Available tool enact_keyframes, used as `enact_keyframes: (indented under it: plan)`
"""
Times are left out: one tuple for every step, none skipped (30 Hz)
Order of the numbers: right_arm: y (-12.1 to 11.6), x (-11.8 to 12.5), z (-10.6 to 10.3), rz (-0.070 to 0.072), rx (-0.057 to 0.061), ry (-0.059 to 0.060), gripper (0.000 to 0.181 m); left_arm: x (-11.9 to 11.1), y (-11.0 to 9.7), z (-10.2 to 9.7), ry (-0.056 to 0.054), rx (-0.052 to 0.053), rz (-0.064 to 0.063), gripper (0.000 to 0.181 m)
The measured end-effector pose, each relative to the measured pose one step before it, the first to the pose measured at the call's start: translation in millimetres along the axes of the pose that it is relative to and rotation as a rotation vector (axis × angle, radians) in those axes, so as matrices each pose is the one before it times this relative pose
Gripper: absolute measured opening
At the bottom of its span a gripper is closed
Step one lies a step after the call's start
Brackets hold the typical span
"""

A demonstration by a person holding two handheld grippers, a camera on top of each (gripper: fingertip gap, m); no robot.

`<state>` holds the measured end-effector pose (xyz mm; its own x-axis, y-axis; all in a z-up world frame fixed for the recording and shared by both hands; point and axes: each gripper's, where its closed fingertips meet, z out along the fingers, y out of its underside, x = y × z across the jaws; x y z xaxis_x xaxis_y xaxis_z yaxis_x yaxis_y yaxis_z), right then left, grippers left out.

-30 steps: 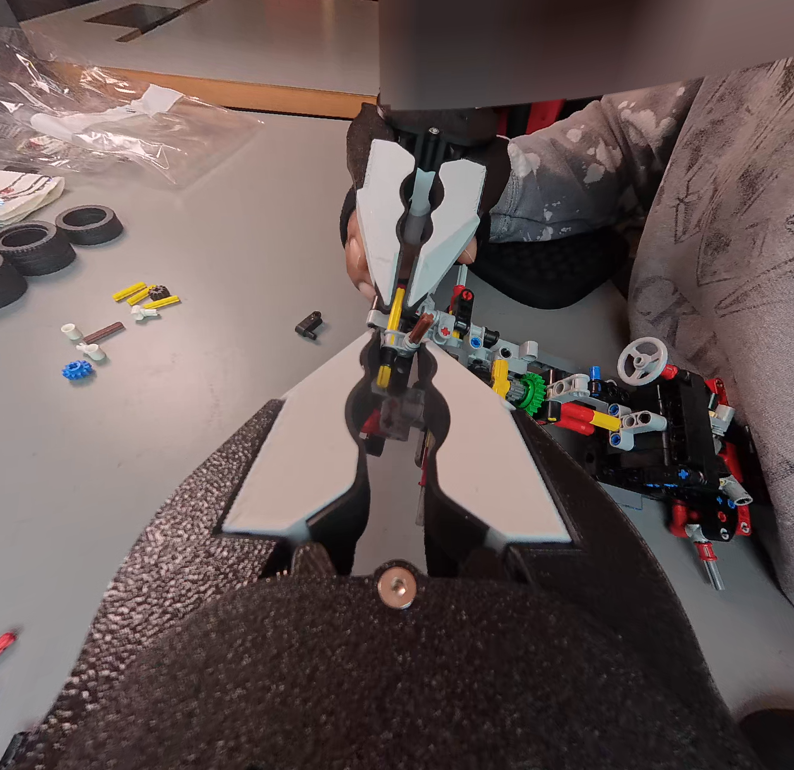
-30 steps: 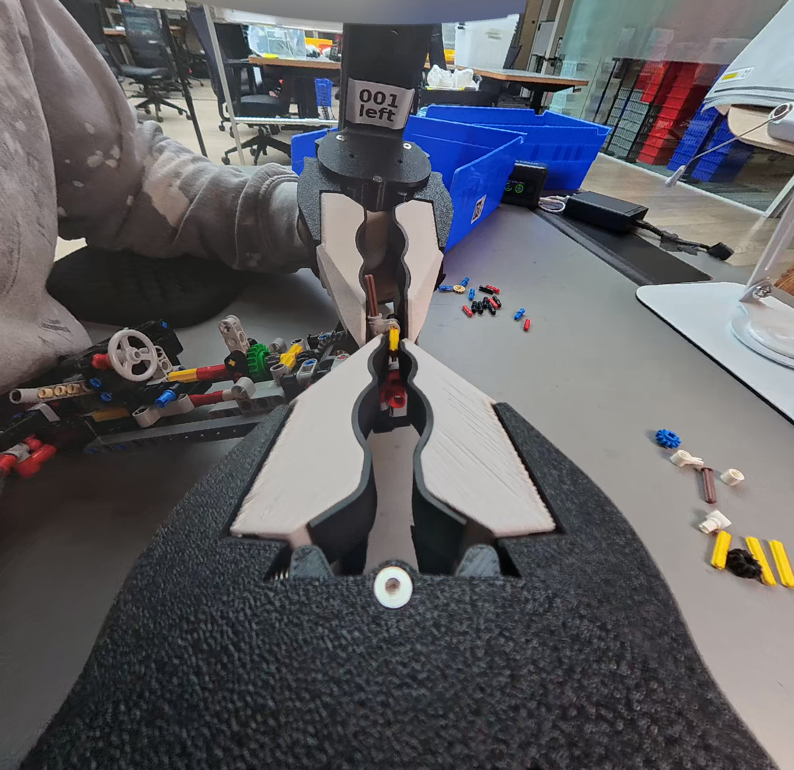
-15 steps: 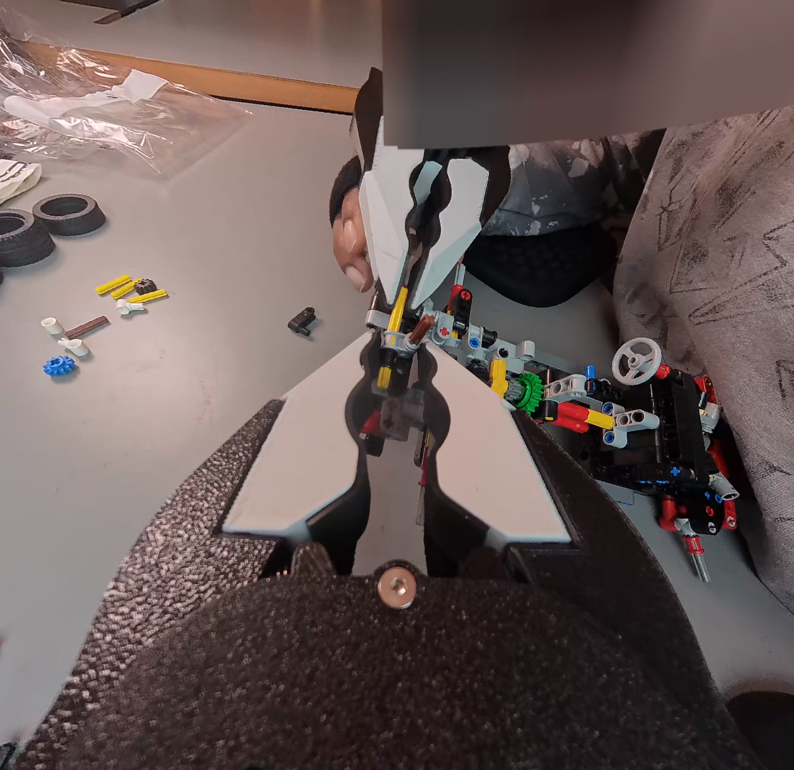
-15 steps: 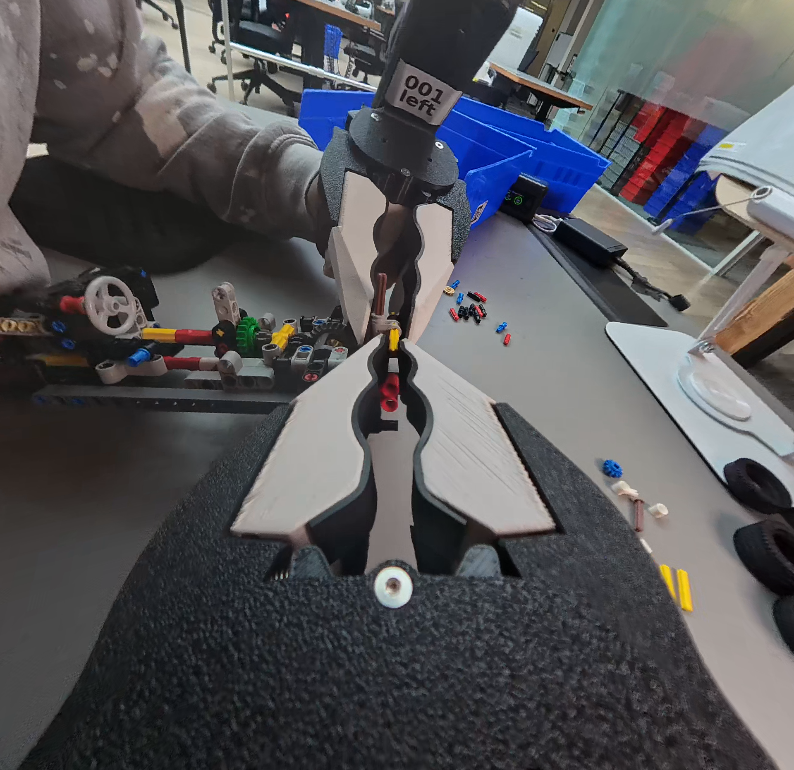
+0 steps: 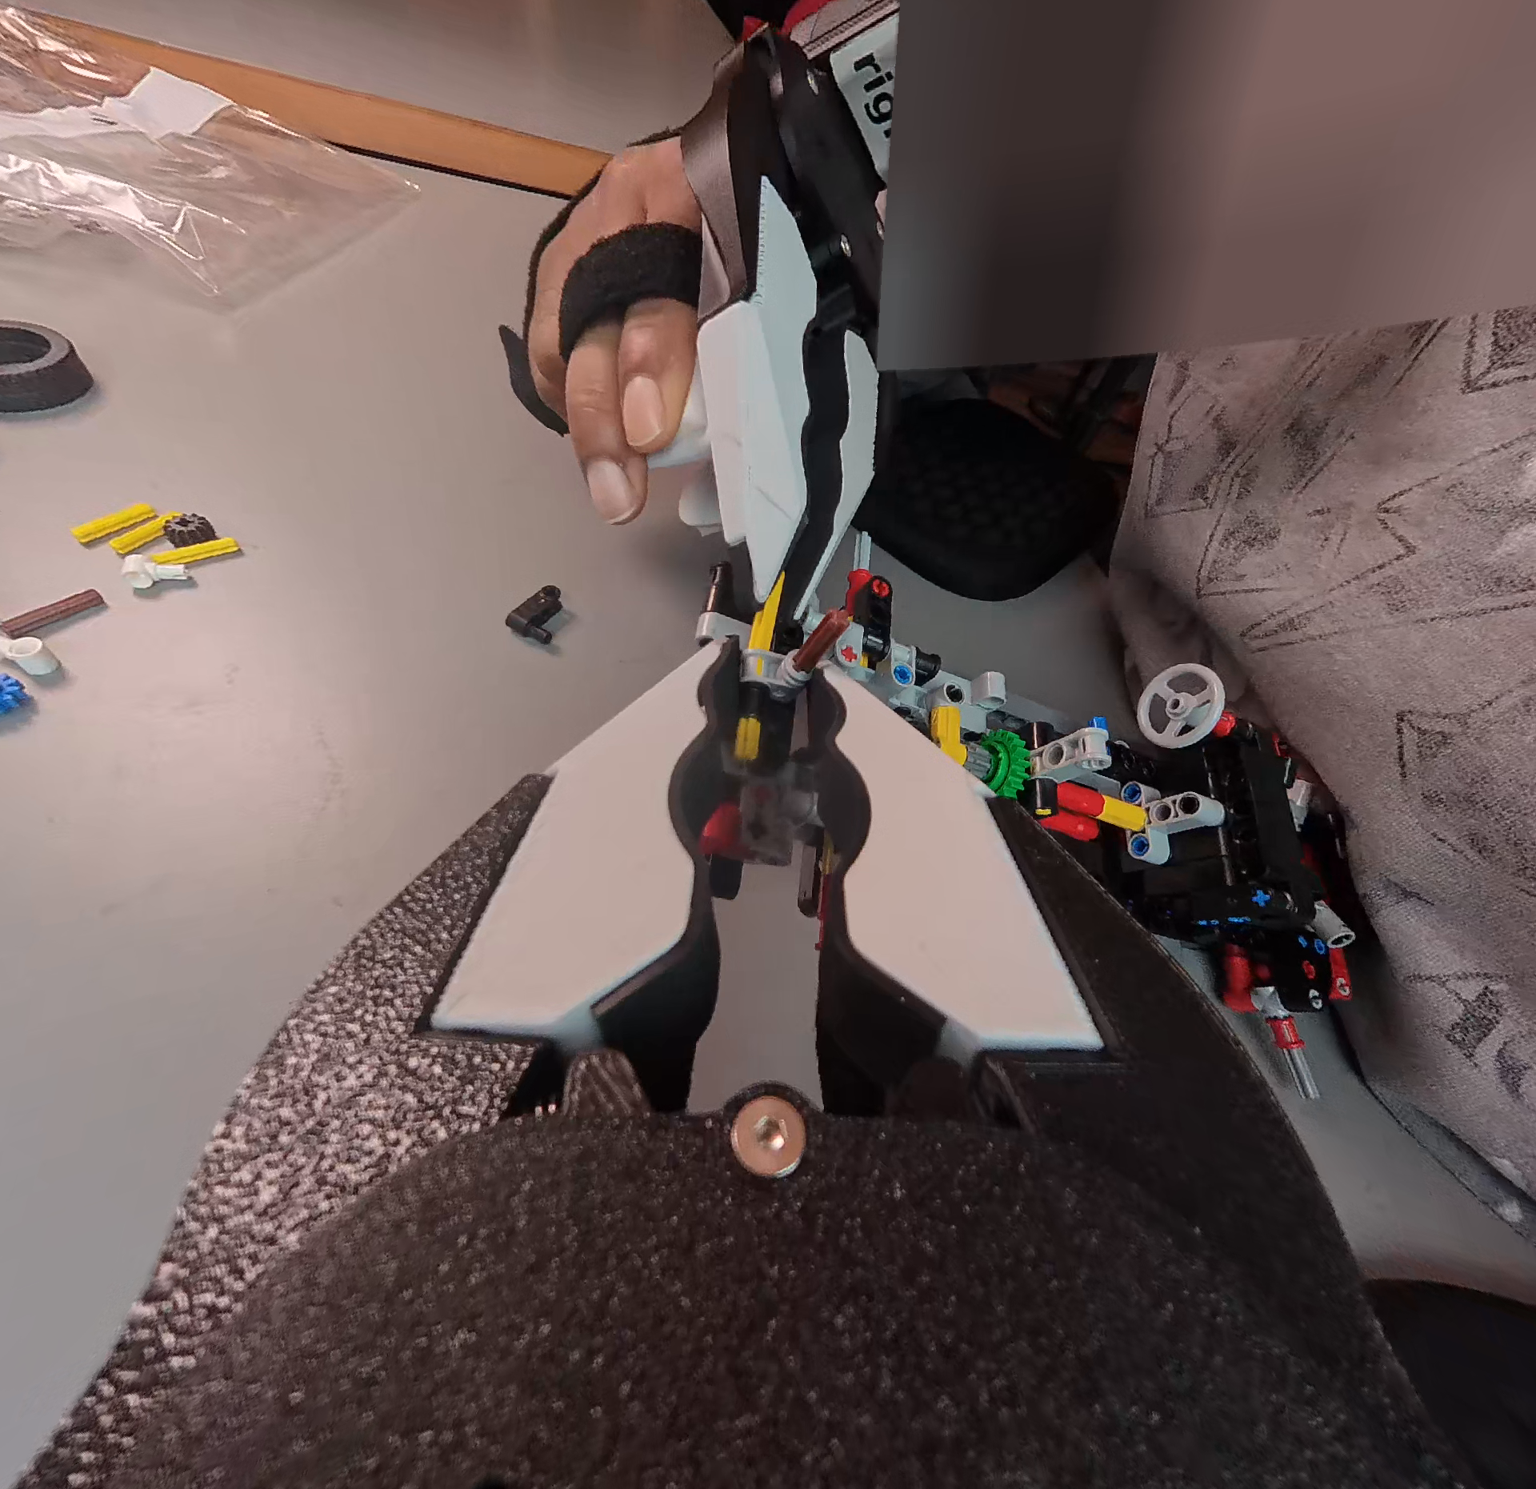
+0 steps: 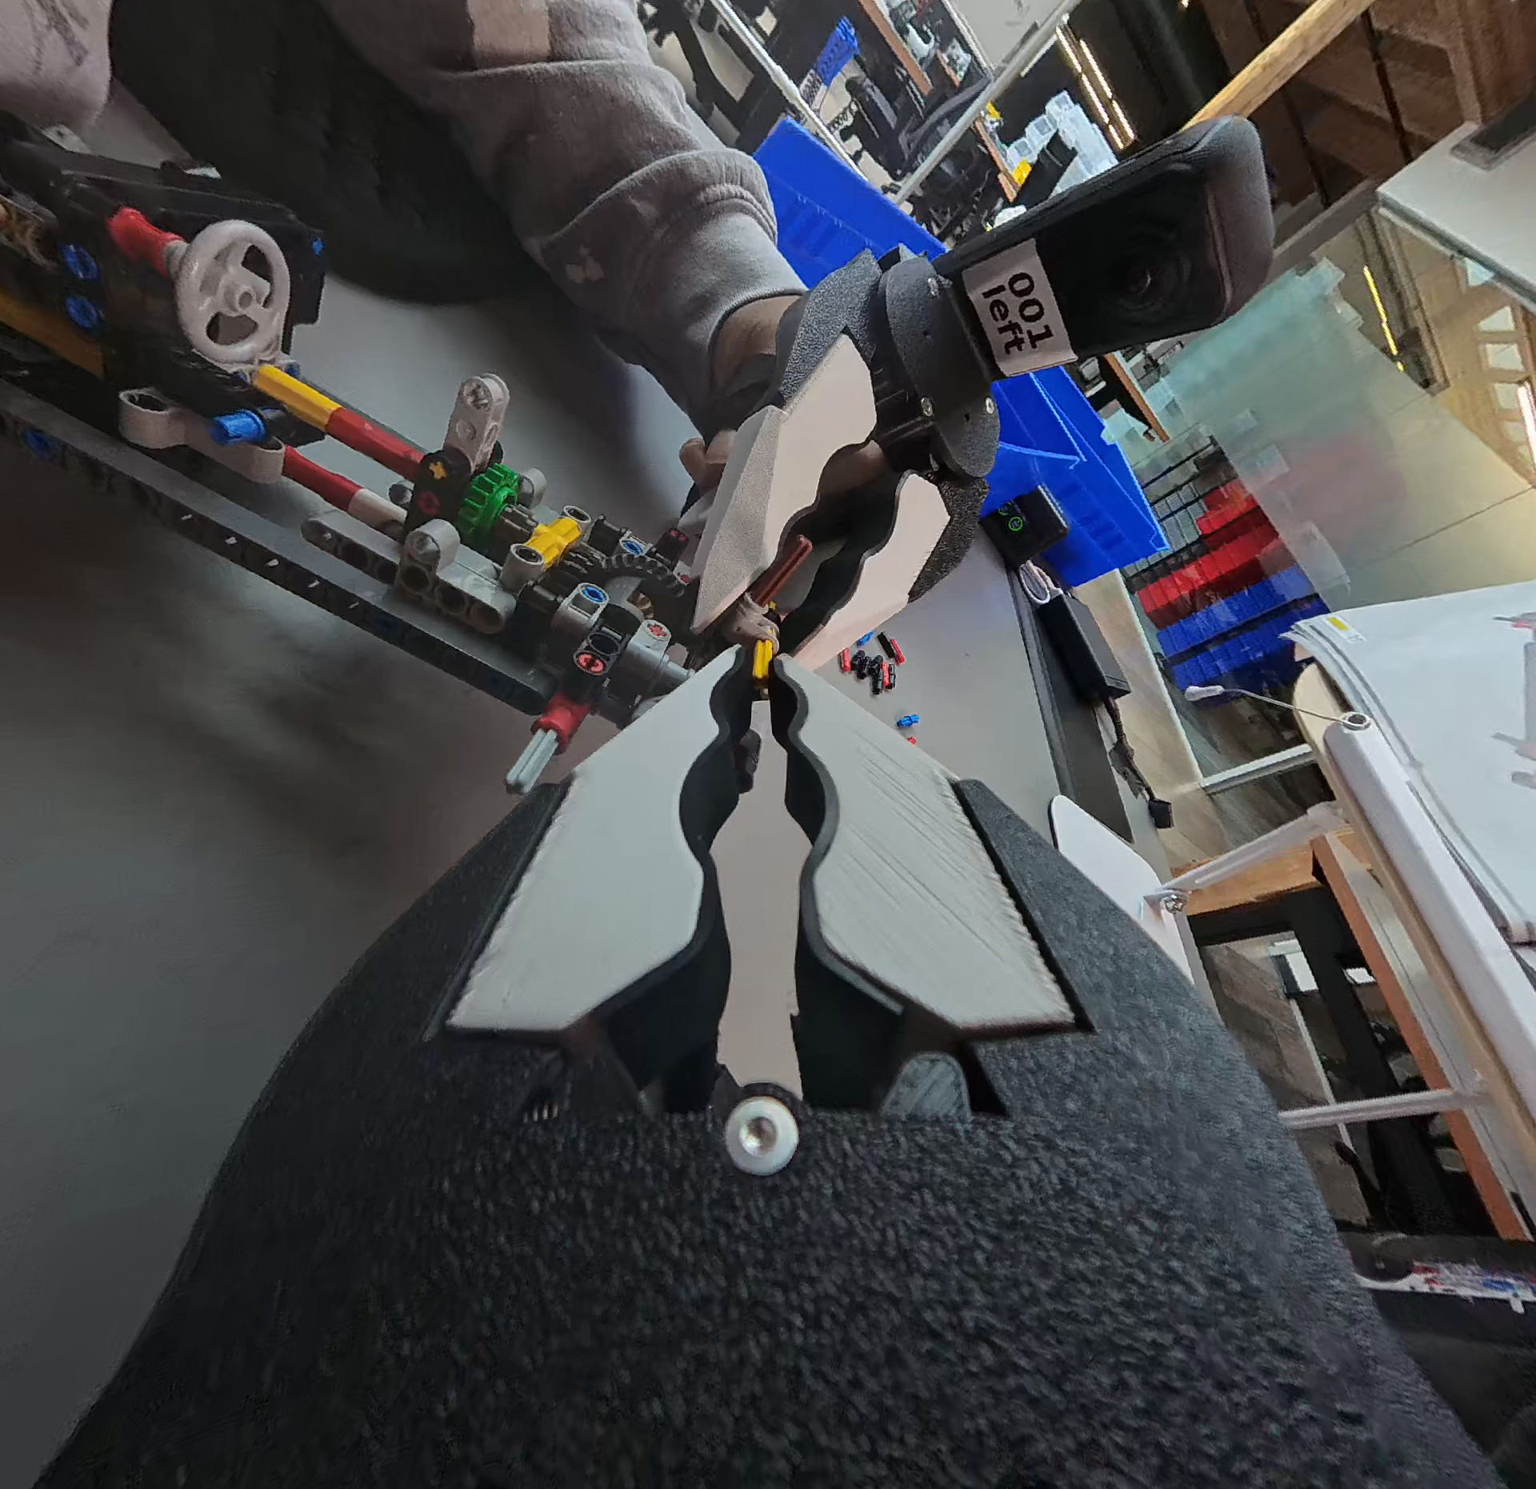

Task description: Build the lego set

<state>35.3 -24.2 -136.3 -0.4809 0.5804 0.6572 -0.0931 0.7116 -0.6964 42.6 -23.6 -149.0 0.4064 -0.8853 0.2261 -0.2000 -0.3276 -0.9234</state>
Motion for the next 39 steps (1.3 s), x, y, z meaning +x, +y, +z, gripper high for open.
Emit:
enact_keyframes:
  plan:
    - [0.72,-0.96,0.57,-0.0006,0.0033,-0.0084,0.0,0.07,0.48,0.23,0.0048,0.0032,-0.006,0.012]
    - [-0.55,0.92,0.38,0.0135,0.0129,-0.0003,0.0,0.24,-1.26,-0.74,0.0054,0.0143,-0.0075,0.012]
    - [-0.2,0.57,0.91,0.0109,0.0101,-0.0007,0.0,-0.26,0.07,-0.6,0.0,0.0026,-0.0043,0.011]
    - [2.32,-1.09,1.61,-0.0006,-0.005,-0.0071,0.0,-1.42,2.72,0.09,-0.0117,-0.0177,0.0044,0.011]
    - [2.54,-1.37,1.68,0.0006,-0.0028,-0.0047,0.0,-1.21,2.75,0.11,-0.0101,-0.0138,0.0034,0.011]
    - [0.51,-0.49,1.31,0.0158,0.0095,0.002,0.0,-0.15,0.78,-0.48,0.0033,0.0041,-0.0096,0.011]
    - [-0.54,0.56,1.02,0.0124,0.0136,0.0087,0.0,0.03,-0.19,-1.01,0.0035,0.0078,-0.0087,0.011]
    - [0.94,-0.67,1.53,0.0037,0.0011,-0.0006,0.0,-0.72,2.08,-0.29,-0.0053,-0.0121,0.0021,0.011]
    - [1.94,-1.11,1.52,-0.0017,-0.0018,-0.0017,0.0,-1.15,2.57,0.25,-0.0083,-0.015,0.0042,0.011]
    - [1.71,-1.34,1.11,0.0032,0.0028,-0.0022,0.0,-0.52,2.03,0.23,-0.0015,-0.0093,-0.003,0.011]
    - [0.42,-0.59,0.98,0.0086,0.0099,0.002,0.0,-0.07,0.83,-0.03,0.0019,-0.0036,-0.0025,0.011]
    - [-0.3,0.19,0.69,0.0036,0.0103,0.0061,0.0,0.02,0.16,-0.44,0.0017,0.0002,-0.0021,0.011]
    - [0.18,-0.01,0.72,-0.002,0.0043,0.0025,0.0,-0.36,0.57,0.0,-0.0014,-0.003,-0.0025,0.011]
    - [0.56,-0.56,0.93,-0.0006,0.0029,-0.0009,0.0,-0.56,1.18,0.1,-0.0045,-0.0067,0.0007,0.011]
    - [0.7,-0.29,1.02,0.0014,0.0025,0.0009,0.0,-0.57,1.08,0.0,-0.0042,-0.0057,0.0001,0.011]
    - [0.36,-0.34,0.77,0.0026,0.0046,0.0005,0.0,-0.34,0.69,0.13,-0.0027,-0.0046,0.0,0.011]
    - [-0.28,-0.11,0.72,0.0108,0.0101,0.0025,0.0,-0.16,0.37,0.16,-0.0005,-0.0022,-0.0007,0.011]
    - [-0.62,-0.32,0.95,0.0085,0.0103,0.0021,0.0,-0.31,0.88,1.27,-0.0018,-0.008,-0.0008,0.011]
    - [-2.39,-2.62,2.39,0.0088,0.0156,-0.0112,0.0,-0.07,2.68,2.71,0.0,-0.0229,0.0014,0.012]
    - [2.0,-3.91,2.05,-0.0141,-0.0116,-0.0191,0.0,-0.5,4.5,1.39,0.0032,-0.0328,0.0057,0.012]
    - [4.36,1.28,0.66,-0.0055,-0.0165,0.0085,0.0,-3.4,1.45,-0.56,-0.0176,-0.0115,0.0076,0.012]
    - [2.38,1.81,-1.12,0.0162,-0.0075,-0.0004,0.0,-2.45,-1.74,-1.06,-0.0202,0.0062,0.0156,0.013]
    - [2.39,1.96,-2.15,0.0076,-0.0091,0.0031,0.001,-1.38,-2.51,-1.32,-0.0145,0.0095,0.0053,0.013]
    - [2.36,1.53,-1.77,0.009,-0.0097,0.0067,0.001,-2.44,1.0,-0.5,-0.0194,-0.0103,0.0068,0.013]
    - [1.41,0.82,-1.37,0.012,-0.0074,0.0021,0.001,-1.94,4.47,0.87,-0.0132,-0.0238,0.0004,0.014]
    - [0.25,-0.07,-1.18,0.0183,-0.0048,-0.0062,0.001,-0.75,5.15,1.93,-0.0034,-0.0234,-0.0086,0.014]
    - [-1.79,0.81,-1.26,0.0283,0.0081,-0.0013,0.001,0.38,3.88,2.11,0.0037,-0.0215,-0.0083,0.014]
    - [-1.85,2.53,-1.45,0.0371,0.008,0.0049,0.001,-0.35,1.66,1.38,-0.0036,-0.0146,-0.0005,0.015]
    - [-0.03,3.17,-1.28,0.0429,-0.004,0.0052,0.001,-0.68,1.15,1.15,-0.0057,-0.0096,-0.0014,0.015]
    - [0.1,3.06,-1.57,0.0409,-0.0022,0.0066,0.001,-0.7,0.46,0.44,-0.0038,-0.0035,-0.0101,0.016]
    - [-1.49,2.83,-2.17,0.0377,0.0081,0.008,0.001,-0.11,-1.68,-1.11,-0.0009,0.0115,-0.0131,0.02]
    - [-1.09,3.06,-2.03,0.0442,0.003,0.0115,0.001,-0.02,-3.41,-2.87,-0.004,0.0224,-0.0108,0.024]
    - [-2.23,2.82,-1.81,0.0514,0.0072,0.0117,0.001,-1.0,-4.35,-4.3,-0.0128,0.0261,-0.0093,0.029]
    - [-5.5,1.28,-2.3,0.0525,0.0261,0.0057,0.001,-1.51,-5.42,-5.16,-0.0188,0.0303,-0.0101,0.032]
    - [-6.44,1.3,-2.23,0.053,0.0291,0.0101,0.001,-0.43,-6.77,-5.47,-0.0154,0.0352,-0.0133,0.034]
    - [-5.2,1.58,-1.24,0.0518,0.0175,0.0138,0.001,1.13,-8.04,-4.93,-0.0114,0.0389,-0.0166,0.034]
    - [-4.63,-0.54,-0.39,0.0528,0.0105,0.0038,0.001,1.91,-8.98,-4.02,-0.0133,0.0402,-0.0144,0.034]
    - [-5.31,-2.61,0.36,0.0547,0.012,-0.0026,0.001,2.2,-8.36,-2.42,-0.0185,0.0343,-0.01,0.033]
    - [-5.06,-4.05,1.47,0.0543,0.0095,-0.0062,0.001,3.49,-6.31,-0.77,-0.0161,0.0203,-0.0018,0.032]
